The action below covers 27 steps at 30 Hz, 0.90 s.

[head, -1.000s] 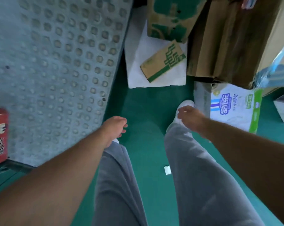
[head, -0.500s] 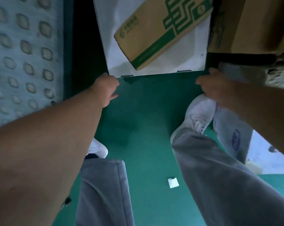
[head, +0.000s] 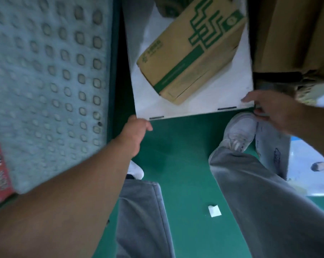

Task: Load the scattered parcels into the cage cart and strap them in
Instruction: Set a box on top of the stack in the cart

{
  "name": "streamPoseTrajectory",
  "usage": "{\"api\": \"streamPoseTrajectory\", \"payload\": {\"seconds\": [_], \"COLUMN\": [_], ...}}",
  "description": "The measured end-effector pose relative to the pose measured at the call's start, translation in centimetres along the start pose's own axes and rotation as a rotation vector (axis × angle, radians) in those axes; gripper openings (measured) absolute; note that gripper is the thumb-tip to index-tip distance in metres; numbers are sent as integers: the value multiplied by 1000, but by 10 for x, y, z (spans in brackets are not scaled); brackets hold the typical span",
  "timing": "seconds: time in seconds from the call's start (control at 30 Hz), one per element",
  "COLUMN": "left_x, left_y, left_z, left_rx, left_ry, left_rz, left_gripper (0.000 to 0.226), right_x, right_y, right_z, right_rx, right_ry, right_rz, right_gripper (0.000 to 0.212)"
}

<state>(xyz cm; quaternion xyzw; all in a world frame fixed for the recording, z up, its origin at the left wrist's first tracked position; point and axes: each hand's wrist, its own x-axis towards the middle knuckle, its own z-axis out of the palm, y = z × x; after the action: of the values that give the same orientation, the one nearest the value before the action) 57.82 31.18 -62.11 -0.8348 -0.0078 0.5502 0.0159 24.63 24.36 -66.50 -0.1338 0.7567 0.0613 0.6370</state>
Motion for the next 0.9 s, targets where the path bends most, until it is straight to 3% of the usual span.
{"api": "streamPoseTrajectory", "payload": {"seconds": [0.07, 0.13, 0.27, 0.37, 0.57, 0.7, 0.77, 0.87, 0.9], "left_x": [-40, -89, -198, -305, -434, -482, -490, -488, -486], "left_y": [-9, -13, -15, -1, -15, -25, -34, -49, -57], "left_z": [-12, -29, -69, -99, -181, -256, -295, -354, -377], "left_rx": [-75, -214, -306, -325, -352, -525, -632, -818, -901], "left_ry": [42, 122, 211, 246, 157, 46, -57, -145, -167], "left_rz": [26, 40, 95, 167, 242, 157, 131, 68, 36], "left_gripper": [70, 58, 57, 25, 7, 13, 19, 34, 37], "right_x": [-48, -104, -250, -360, -540, -626, -654, -682, -692], "right_y": [4, 8, 9, 1, -30, -68, -85, -111, -118], "right_z": [-14, -28, -60, -89, -112, -74, -43, 12, 37], "right_rx": [-77, -102, 83, 152, 104, 39, 41, 101, 100], "right_ry": [-52, -86, -170, -205, -178, -128, -53, 81, 114], "right_rz": [-46, -89, -138, -205, -435, -599, -659, -687, -689], "right_gripper": [25, 35, 11, 14, 52, 74, 71, 38, 37]}}
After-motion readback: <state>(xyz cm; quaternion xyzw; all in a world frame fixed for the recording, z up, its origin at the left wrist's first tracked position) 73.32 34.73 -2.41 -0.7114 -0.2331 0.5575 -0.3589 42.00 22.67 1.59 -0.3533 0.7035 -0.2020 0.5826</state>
